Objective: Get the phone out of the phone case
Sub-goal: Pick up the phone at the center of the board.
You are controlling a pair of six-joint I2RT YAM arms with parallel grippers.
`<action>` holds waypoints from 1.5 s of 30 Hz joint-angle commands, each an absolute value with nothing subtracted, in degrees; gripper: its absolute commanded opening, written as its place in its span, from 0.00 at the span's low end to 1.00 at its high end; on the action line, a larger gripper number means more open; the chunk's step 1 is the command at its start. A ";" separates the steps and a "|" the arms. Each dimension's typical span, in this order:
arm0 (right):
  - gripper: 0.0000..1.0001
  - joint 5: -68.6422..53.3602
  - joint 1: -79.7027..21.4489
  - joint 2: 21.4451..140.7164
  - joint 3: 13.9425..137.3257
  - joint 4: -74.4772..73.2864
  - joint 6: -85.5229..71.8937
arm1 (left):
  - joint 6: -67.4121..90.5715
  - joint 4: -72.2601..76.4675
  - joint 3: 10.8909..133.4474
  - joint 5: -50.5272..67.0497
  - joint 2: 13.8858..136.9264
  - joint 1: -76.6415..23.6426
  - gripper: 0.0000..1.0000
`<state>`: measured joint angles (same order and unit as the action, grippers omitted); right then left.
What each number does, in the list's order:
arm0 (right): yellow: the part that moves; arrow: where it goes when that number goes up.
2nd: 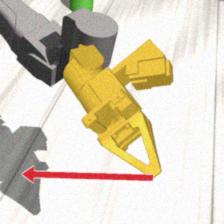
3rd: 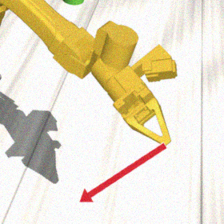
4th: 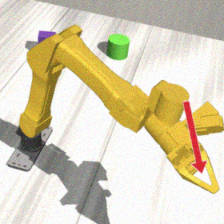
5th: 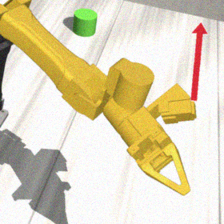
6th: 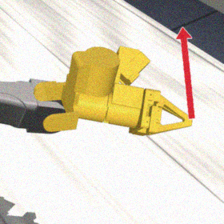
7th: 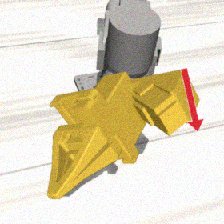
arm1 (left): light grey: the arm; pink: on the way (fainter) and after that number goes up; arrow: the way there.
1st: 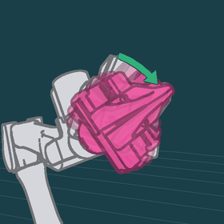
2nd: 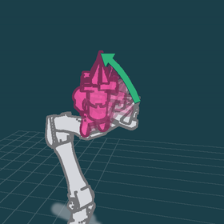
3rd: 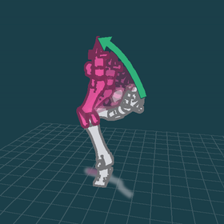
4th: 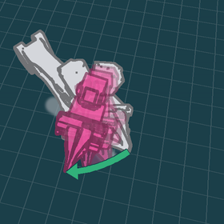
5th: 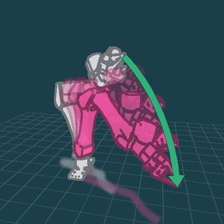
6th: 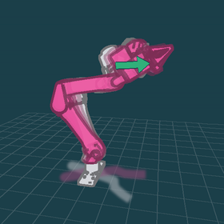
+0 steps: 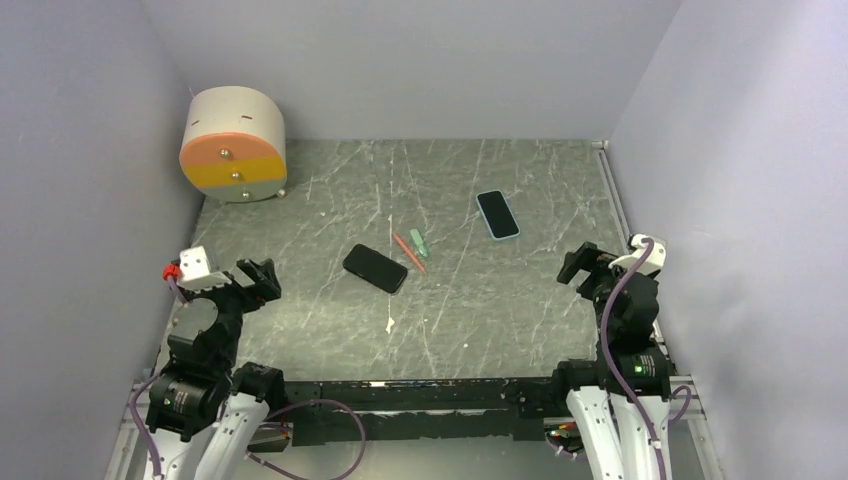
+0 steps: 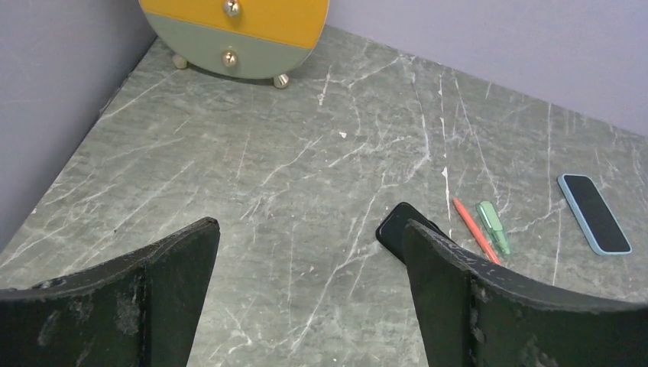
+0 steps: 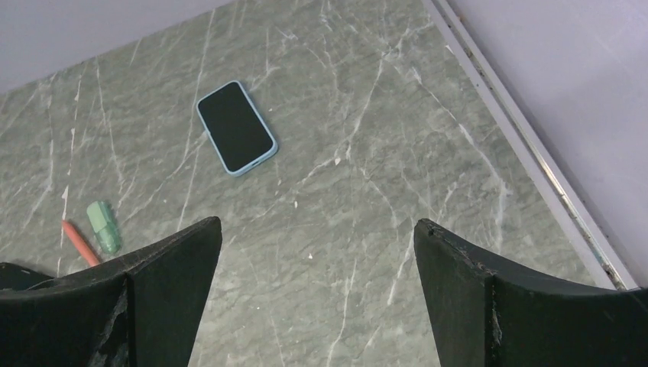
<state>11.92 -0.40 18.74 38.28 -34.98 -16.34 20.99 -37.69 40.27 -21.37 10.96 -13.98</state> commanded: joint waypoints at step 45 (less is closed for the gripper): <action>0.99 2.57 -10.71 101.82 70.65 -18.17 -1.80 | 18.65 -31.90 39.02 -22.07 26.56 -14.33 0.95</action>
<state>-1.74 -7.94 97.30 64.16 -16.47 -6.07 20.25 -34.50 38.79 -22.37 23.38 -14.13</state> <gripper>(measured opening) 0.989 0.943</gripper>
